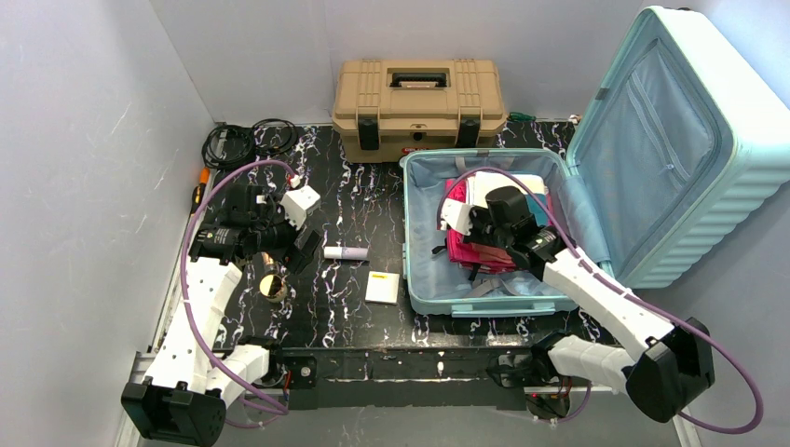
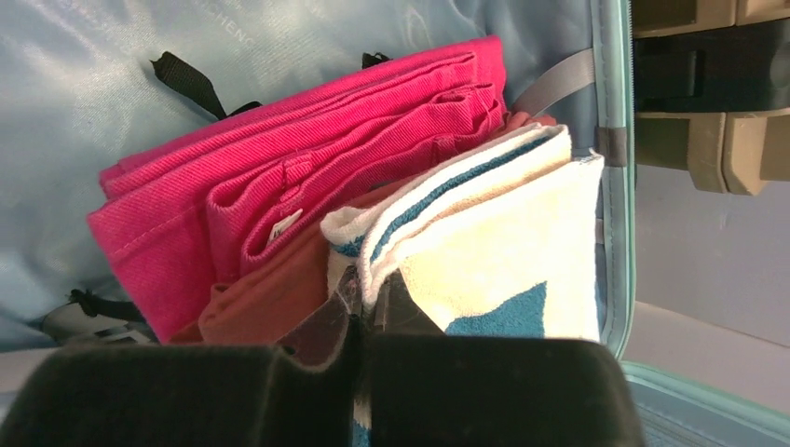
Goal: Pack the luggage
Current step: Place the personal item in the luggage.
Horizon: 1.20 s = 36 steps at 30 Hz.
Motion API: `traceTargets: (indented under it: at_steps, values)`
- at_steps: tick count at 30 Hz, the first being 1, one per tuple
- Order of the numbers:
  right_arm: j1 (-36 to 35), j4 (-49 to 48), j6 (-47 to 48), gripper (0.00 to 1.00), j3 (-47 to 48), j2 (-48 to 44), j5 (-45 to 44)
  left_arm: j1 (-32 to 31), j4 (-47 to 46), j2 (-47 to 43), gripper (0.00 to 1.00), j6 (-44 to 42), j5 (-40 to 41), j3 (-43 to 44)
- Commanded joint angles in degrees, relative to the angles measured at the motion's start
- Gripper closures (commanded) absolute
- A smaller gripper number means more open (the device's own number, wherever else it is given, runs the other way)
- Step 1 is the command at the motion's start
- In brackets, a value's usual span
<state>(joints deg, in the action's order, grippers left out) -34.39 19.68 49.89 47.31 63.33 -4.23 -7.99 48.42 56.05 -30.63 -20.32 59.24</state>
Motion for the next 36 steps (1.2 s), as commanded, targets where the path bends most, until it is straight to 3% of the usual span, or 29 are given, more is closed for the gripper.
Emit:
traceTargets:
  at_steps: [1, 15, 20, 22, 23, 26, 27, 31, 36]
  values:
    - [-0.15, 4.45, -0.08, 0.99, 4.08, -2.96, 1.26, 0.08, 1.18, -0.25, 0.02, -0.24, -0.66, -0.14]
    - [-0.06, 11.64, 4.63, 0.99, 8.03, -3.15, 0.6, 0.08, 1.31, -0.26, 0.02, 0.07, -0.56, 0.36]
    - [-0.13, 17.93, 6.76, 0.98, 9.69, -1.9, 5.82, 0.08, 1.31, -0.16, 0.02, 0.05, -0.86, 0.38]
    - [-0.08, 18.39, 7.34, 0.88, 9.21, -1.82, 5.75, 0.04, 1.28, -0.07, 0.02, 0.04, -0.84, 0.47]
    - [-0.09, 18.42, 7.41, 0.73, 9.01, -1.92, 5.57, 0.08, 1.22, 0.02, 0.02, -0.03, -0.94, 0.51]
    - [-0.07, 17.26, 5.94, 0.13, 9.37, -2.42, 5.16, 0.08, 1.21, 0.61, 0.02, -0.3, -1.03, 0.72]
    - [-0.11, 16.26, 4.72, 0.03, 9.84, -2.53, 4.94, 0.02, 1.23, 0.93, 0.02, -0.43, -1.16, 0.94]
    - [-0.06, 16.46, -0.88, 0.02, 16.17, -1.14, 9.11, -0.54, 1.12, 2.9, 0.02, -1.42, -1.77, 2.13]
    - [-0.06, 18.74, -7.67, 0.02, 26.85, 1.77, 20.87, -2.63, -0.58, 5.52, 0.02, -4.3, -3.12, 2.49]
